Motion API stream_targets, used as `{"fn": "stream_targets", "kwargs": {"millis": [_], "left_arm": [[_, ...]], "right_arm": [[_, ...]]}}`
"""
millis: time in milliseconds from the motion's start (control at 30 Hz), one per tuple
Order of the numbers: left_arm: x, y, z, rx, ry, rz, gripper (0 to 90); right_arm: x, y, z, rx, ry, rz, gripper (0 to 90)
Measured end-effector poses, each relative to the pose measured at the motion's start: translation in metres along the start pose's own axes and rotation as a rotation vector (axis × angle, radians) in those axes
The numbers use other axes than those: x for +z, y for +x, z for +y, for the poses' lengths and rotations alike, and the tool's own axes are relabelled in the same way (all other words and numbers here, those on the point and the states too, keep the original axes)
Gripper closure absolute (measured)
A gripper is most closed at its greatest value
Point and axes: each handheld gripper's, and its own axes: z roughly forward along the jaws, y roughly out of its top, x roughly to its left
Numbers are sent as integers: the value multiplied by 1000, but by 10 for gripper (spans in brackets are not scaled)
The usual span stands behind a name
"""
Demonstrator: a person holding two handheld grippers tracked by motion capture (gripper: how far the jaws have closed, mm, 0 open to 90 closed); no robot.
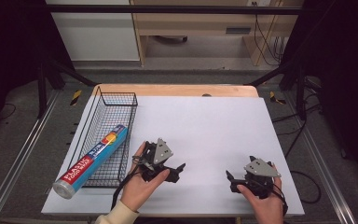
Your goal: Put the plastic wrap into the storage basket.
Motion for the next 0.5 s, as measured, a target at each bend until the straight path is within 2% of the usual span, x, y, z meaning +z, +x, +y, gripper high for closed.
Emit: {"fn": "stream_targets", "kwargs": {"millis": [100,167,233,267,333,500], "left_arm": [[12,-1,-9,6,39,-7,49],[18,0,-16,-10,48,-11,51],[18,2,-20,-4,60,2,53],[17,4,-22,-9,58,6,53],[11,7,-25,-37,21,27,55],[-1,8,-34,-50,-10,63,56]], "right_arm": [[0,-1,-1,3,0,-5,41],[1,-2,-1,8,2,-4,41],[2,-2,-1,12,1,1,43],[2,-3,-1,15,2,10,47],[3,-4,-1,16,-1,14,55],[2,-5,-2,28,-21,-2,62]]}}
